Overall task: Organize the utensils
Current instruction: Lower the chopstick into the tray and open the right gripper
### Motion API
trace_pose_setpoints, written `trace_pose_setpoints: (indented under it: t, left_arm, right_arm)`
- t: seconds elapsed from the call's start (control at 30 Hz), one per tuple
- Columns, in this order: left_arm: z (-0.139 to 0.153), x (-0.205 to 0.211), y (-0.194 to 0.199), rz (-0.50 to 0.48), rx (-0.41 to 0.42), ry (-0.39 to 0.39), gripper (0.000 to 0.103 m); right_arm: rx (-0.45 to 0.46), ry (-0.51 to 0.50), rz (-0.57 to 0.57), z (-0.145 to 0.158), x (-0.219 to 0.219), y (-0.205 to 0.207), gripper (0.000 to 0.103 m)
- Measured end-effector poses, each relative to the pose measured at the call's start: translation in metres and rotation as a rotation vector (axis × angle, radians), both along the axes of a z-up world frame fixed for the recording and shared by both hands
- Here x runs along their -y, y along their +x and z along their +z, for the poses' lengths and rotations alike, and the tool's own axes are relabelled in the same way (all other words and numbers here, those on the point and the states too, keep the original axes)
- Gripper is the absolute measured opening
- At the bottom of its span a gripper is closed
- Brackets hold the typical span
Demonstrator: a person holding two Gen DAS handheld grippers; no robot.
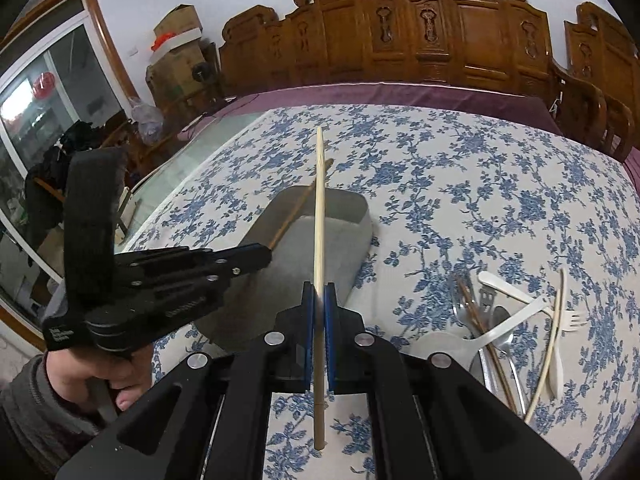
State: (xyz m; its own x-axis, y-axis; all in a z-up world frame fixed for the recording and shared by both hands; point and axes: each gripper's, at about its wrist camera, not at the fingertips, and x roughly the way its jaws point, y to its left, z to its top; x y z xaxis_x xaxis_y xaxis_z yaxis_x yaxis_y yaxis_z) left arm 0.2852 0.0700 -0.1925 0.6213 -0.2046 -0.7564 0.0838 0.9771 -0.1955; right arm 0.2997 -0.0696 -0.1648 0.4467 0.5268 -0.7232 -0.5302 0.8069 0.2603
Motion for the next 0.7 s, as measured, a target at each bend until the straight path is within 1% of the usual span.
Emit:
trace_pose_setpoints:
  t: [0.13, 0.23, 0.3, 0.37, 0.5, 0.7]
  left_arm:
    - [-0.01, -0.003, 0.003, 0.0, -0.027, 0.021, 0.004]
    - [-0.019, -0.006, 0.006, -0.01, -0.073, 0.007, 0.004]
    - [-0.021, -0.007, 0.006, -0.007, -0.084, 0.012, 0.004]
    - [-0.017, -0.009, 0.003, 0.0, -0.07, 0.021, 0.006]
    - [-0.007, -0.014, 0.001, 0.017, -0.033, 0.043, 0.015]
    - [0.011, -0.034, 0.0, 0.053, 0.016, 0.041, 0.017]
  right_arm:
    - [-0.011, -0.007, -0.009, -0.006, -0.007, 0.004, 0.006]
    - [-0.014, -0.01, -0.015, -0.008, -0.011, 0.005, 0.006]
    - [-0.017, -0.006, -0.021, -0.009, -0.014, 0.006, 0.006]
    - [-0.02, -0.004, -0.027, -0.01, -0.017, 0.008, 0.006]
    - [-0.034, -0.007, -0.036, -0.015, -0.026, 0.014, 0.006]
    - [-0.043, -0.017, -0.027, -0.026, -0.045, 0.02, 0.006]
